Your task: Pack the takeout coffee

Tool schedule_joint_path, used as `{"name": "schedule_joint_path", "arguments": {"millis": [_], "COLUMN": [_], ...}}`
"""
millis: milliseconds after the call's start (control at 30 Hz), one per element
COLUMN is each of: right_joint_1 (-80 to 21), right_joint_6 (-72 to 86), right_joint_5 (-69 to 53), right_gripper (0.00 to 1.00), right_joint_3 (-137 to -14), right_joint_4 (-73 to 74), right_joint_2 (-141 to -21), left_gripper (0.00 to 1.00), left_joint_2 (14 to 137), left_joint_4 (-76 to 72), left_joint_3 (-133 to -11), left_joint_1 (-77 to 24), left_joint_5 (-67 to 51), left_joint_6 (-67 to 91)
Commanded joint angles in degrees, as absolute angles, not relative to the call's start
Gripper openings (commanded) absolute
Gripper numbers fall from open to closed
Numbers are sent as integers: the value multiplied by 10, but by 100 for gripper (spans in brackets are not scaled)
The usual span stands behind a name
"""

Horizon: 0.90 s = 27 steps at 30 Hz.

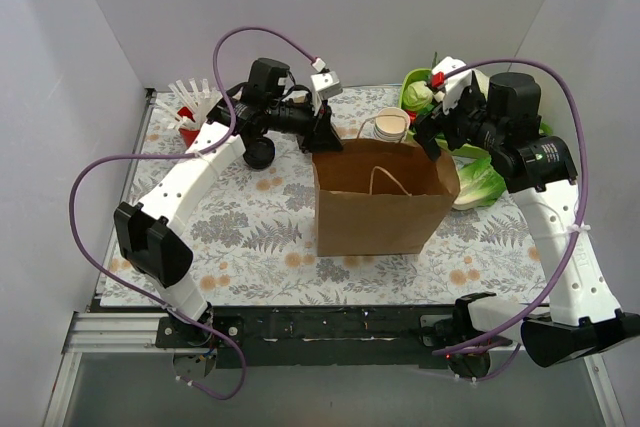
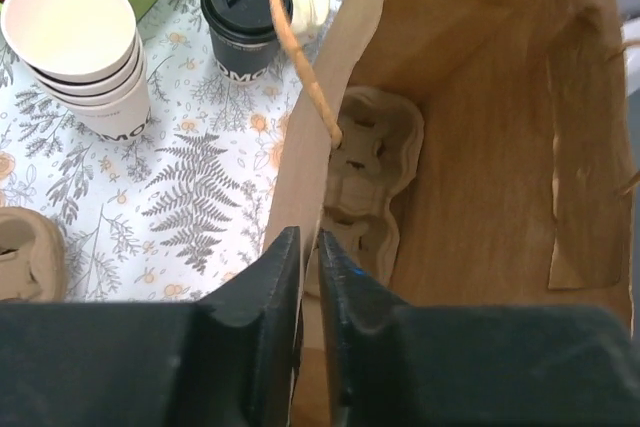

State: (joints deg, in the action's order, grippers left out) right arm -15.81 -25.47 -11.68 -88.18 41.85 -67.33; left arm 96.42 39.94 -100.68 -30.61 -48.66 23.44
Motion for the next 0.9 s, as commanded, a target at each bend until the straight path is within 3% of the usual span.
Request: {"name": "schedule_joint_path", "arguments": {"millis": [0,133,233,667,867], "right_joint_1": [-156,-157,-163,-273,-293], "right_joint_6": [-248,-334,-371,-490,-513], "right_joint_5": [-186,-334,-377,-363,-366], "right_gripper": [98,98,98,97,84], "right_joint_3": [-893,-902,-888,-861,-862], "right_joint_4": [414,481,506,432,416], "right_joint_2": [-661,-664,-671,-734,-765], "left_gripper": [0,0,0,0,0], "left_joint_2": [940,890,850,809,807], "left_joint_4": [459,465,467,516,519], "left_joint_3": [-1022,-982,-953,-958,-954], "left_joint_1": [-307,-307,-306,-306,-307], "left_joint_5": [-483,-440,-411,-363,-359], "left_joint_6": [198,171,157,82,70]}}
